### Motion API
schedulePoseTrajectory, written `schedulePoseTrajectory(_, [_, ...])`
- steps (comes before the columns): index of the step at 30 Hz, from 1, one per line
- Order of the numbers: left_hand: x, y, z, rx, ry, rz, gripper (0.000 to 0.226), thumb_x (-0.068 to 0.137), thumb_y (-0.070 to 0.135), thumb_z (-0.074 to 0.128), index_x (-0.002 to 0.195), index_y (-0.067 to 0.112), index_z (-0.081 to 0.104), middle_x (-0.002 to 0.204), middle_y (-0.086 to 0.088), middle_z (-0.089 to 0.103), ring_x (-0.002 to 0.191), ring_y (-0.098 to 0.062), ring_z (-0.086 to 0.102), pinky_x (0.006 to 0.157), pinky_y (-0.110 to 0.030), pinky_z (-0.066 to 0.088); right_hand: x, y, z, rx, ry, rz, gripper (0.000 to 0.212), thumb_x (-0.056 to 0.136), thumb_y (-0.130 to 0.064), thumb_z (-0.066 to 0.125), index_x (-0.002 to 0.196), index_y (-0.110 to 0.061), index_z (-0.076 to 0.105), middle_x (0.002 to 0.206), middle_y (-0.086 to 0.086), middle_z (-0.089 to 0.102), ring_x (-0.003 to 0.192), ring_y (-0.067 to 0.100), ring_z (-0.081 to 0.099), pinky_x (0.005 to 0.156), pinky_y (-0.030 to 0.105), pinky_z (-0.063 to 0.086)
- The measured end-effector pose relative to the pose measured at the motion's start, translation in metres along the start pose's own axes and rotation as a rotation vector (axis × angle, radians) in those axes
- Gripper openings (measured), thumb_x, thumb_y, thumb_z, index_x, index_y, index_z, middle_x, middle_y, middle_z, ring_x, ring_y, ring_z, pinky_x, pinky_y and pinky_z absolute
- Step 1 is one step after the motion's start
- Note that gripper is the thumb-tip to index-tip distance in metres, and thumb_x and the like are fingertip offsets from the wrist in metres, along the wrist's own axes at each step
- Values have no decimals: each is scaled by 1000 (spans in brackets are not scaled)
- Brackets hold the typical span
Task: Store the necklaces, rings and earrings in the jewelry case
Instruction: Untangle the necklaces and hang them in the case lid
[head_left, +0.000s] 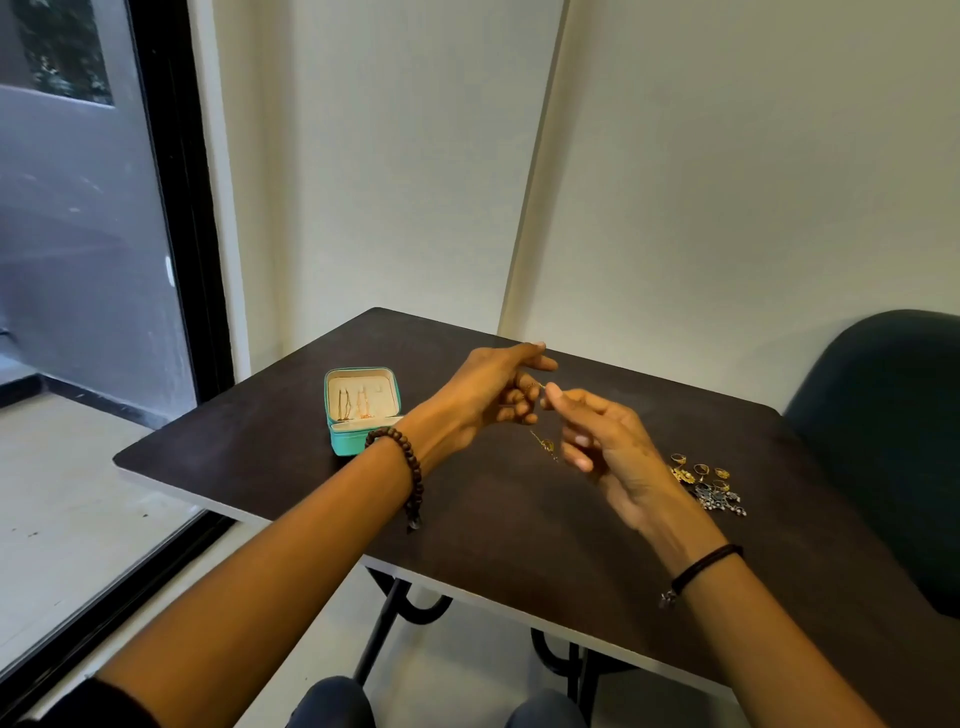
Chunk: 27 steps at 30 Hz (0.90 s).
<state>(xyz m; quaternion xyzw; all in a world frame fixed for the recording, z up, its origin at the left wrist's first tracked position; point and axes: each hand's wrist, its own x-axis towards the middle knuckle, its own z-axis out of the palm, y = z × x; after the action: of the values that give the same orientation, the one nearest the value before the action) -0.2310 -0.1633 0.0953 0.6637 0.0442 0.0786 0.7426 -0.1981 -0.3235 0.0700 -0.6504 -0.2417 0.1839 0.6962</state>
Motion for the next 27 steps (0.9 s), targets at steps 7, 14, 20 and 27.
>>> schedulePoseTrajectory(7, [-2, -12, -10, 28, -11, 0, 28, 91, 36, 67, 86, 9, 75, 58, 1, 47, 48, -9, 39, 50, -21, 47, 9, -1, 1, 382, 27, 9, 19, 93, -14, 67, 74, -12, 70, 72, 2, 55, 62, 10, 53, 54, 17, 46])
schedulePoseTrajectory(14, [-2, -21, -25, 54, -16, 42, 31, 91, 34, 68, 94, 4, 74, 53, 2, 43, 48, -8, 41, 59, -24, 52, 23, 5, 6, 150, 7, -1, 20, 94, -19, 66, 97, 0, 71, 69, 0, 50, 58, 9, 45, 52, 19, 38])
schedulePoseTrajectory(20, [0, -29, -46, 53, 55, 72, 39, 92, 39, 66, 97, 1, 73, 57, 2, 46, 50, -7, 44, 64, -24, 54, 42, 8, 20, 2, -33, -55, 18, 96, -19, 65, 98, -4, 74, 72, 0, 54, 64, 11, 49, 59, 23, 43])
schedulePoseTrajectory(27, [10, -35, -83, 22, 138, 139, 36, 94, 34, 63, 101, 0, 71, 92, -14, 75, 86, -23, 74, 88, -30, 57, 75, 7, 46, -83, -91, -87, 14, 97, -16, 63, 94, -6, 73, 83, 6, 69, 83, 18, 66, 89, 35, 50])
